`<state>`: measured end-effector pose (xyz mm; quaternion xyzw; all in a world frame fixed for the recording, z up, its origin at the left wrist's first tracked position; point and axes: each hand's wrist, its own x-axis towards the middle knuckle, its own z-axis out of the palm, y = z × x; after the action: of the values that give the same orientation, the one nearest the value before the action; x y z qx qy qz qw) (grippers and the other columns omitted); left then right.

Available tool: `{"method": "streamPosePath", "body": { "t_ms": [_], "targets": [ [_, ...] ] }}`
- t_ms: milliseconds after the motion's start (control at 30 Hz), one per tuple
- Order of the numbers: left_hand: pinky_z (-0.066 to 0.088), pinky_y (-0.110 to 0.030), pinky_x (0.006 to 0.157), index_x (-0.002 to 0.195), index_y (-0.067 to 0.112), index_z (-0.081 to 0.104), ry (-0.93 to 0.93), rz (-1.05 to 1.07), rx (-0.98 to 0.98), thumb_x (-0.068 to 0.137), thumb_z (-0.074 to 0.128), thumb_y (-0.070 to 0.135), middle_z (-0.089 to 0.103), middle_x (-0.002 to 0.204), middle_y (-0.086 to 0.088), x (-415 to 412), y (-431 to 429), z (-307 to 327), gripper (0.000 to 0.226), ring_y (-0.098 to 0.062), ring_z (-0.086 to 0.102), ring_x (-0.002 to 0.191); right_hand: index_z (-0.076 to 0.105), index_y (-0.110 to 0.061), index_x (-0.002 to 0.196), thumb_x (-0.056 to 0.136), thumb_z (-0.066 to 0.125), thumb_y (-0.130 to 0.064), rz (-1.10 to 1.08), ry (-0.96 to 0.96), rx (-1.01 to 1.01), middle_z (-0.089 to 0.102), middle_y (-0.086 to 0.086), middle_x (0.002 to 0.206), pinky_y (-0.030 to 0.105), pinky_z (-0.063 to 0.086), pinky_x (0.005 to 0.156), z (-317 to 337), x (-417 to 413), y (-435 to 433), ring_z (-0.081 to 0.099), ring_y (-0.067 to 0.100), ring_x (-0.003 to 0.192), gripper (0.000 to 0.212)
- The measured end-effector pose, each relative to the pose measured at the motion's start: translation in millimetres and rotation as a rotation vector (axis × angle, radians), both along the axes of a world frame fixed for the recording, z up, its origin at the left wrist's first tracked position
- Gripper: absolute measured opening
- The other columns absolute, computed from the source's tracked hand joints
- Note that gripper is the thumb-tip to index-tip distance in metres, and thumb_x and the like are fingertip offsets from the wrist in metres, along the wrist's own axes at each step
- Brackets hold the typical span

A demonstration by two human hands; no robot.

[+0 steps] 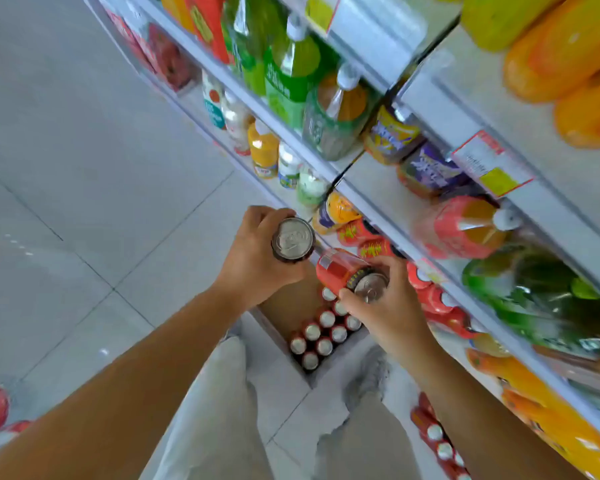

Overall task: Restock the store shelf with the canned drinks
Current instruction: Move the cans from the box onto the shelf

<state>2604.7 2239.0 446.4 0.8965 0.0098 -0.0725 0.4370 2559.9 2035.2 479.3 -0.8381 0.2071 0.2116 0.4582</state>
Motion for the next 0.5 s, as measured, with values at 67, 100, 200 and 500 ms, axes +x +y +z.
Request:
{"method": "streamPosePath", "body": {
  "t_ms": [67,100,200,500],
  "targets": [
    [0.037,-0.007,0.095,0.12,0.011,0.063,-0.109,-0.022,0.015,0.055,0.09,0.015,0.056,0.118,-0.009,4,-3,68,0.07,-0.012,0.053,0.109,0.044,-0.031,0.107,0.071,0.079,-0.022,0.004,-0.083,0.006,0.06,-0.013,0.088,0.009,0.042,0.062,68,1,-5,0.058,-0.01,0.071,0.051],
    [0.04,-0.009,0.092,0.117,0.012,0.064,-0.158,-0.037,0.017,0.056,0.091,0.016,0.061,0.115,-0.008,5,-5,101,0.068,-0.01,0.055,0.106,0.044,-0.031,0.106,0.071,0.078,-0.022,-0.005,-0.122,0.016,0.06,-0.011,0.087,0.008,0.042,0.059,102,1,-8,0.058,-0.01,0.068,0.05],
    [0.037,0.0,0.072,0.102,0.011,0.068,-0.24,-0.088,-0.025,0.061,0.09,0.014,0.069,0.088,-0.002,9,-17,206,0.047,-0.001,0.054,0.082,0.044,-0.036,0.107,0.061,0.074,-0.042,-0.017,-0.227,-0.002,0.063,-0.006,0.088,0.031,0.052,0.063,190,-1,-22,0.064,0.006,0.069,0.054],
    [0.047,-0.009,0.077,0.104,0.034,0.061,-0.514,-0.26,-0.27,0.057,0.076,0.042,0.068,0.1,0.013,15,-88,396,0.05,0.003,0.064,0.09,0.051,-0.041,0.095,0.058,0.071,-0.054,-0.187,-0.671,-0.115,0.065,-0.015,0.079,0.031,0.051,0.065,368,-24,-85,0.063,0.009,0.066,0.044]
  ]
}}
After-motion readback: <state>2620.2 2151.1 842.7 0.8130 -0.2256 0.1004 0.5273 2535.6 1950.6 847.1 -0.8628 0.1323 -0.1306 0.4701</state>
